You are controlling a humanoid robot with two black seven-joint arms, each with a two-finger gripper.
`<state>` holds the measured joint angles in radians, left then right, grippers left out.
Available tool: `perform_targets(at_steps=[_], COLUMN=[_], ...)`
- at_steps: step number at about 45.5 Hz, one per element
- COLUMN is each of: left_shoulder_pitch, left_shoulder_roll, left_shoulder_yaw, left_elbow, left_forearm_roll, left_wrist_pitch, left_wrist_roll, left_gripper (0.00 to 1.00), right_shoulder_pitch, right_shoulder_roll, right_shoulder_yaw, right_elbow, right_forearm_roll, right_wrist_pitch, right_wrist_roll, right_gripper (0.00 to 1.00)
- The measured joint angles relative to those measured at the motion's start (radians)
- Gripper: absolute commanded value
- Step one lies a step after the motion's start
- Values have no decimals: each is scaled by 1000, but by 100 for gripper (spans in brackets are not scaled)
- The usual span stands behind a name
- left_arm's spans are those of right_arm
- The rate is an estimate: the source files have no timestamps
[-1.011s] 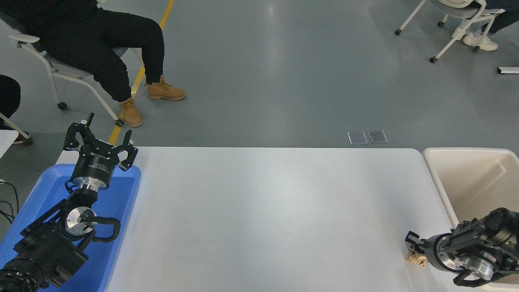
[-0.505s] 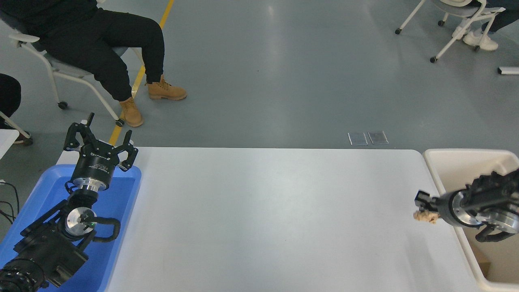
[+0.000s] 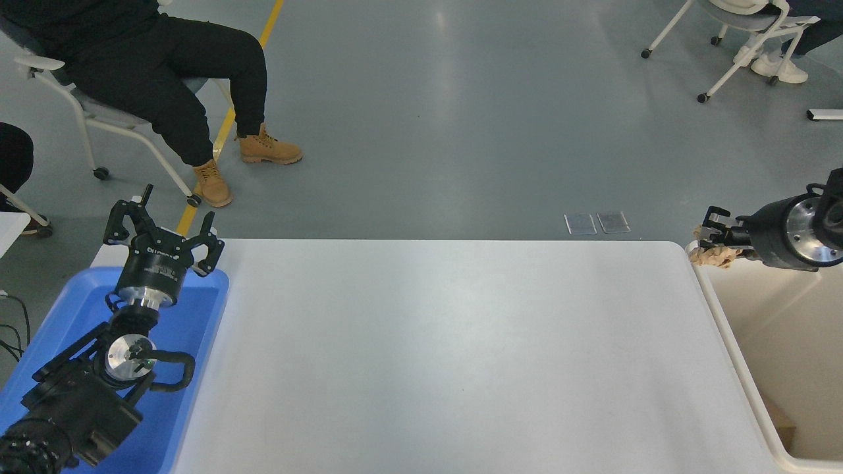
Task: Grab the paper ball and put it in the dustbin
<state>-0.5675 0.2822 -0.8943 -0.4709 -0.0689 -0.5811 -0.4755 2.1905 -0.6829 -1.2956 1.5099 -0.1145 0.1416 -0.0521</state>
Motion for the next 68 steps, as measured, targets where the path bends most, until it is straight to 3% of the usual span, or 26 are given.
perform_targets(at_steps=[22,34,51,68], left_shoulder_pitch=[0,0,0,0], left_shoulder_roll=[0,0,0,0], left_shoulder_yaw=[0,0,0,-1], left_elbow=[0,0,0,0], left_forearm_roll=[0,0,0,0], left_wrist_pitch=[1,1,1,0], left_wrist_roll=[0,0,0,0], left_gripper=[99,99,99,99], right_shoulder_pitch=[137,-23,-521,-949], right_shoulder_roll=[-60,-65,-43,60], right_shoulder_yaw=[-7,14,149,355], right_elbow=[-16,-206,-669,-980], right_forearm_roll=[-32,-18,135,333], right_wrist_pitch=[84,47,-21,-215], right_wrist_roll=[-4,-5,-8,-9], right_gripper=[0,0,0,0])
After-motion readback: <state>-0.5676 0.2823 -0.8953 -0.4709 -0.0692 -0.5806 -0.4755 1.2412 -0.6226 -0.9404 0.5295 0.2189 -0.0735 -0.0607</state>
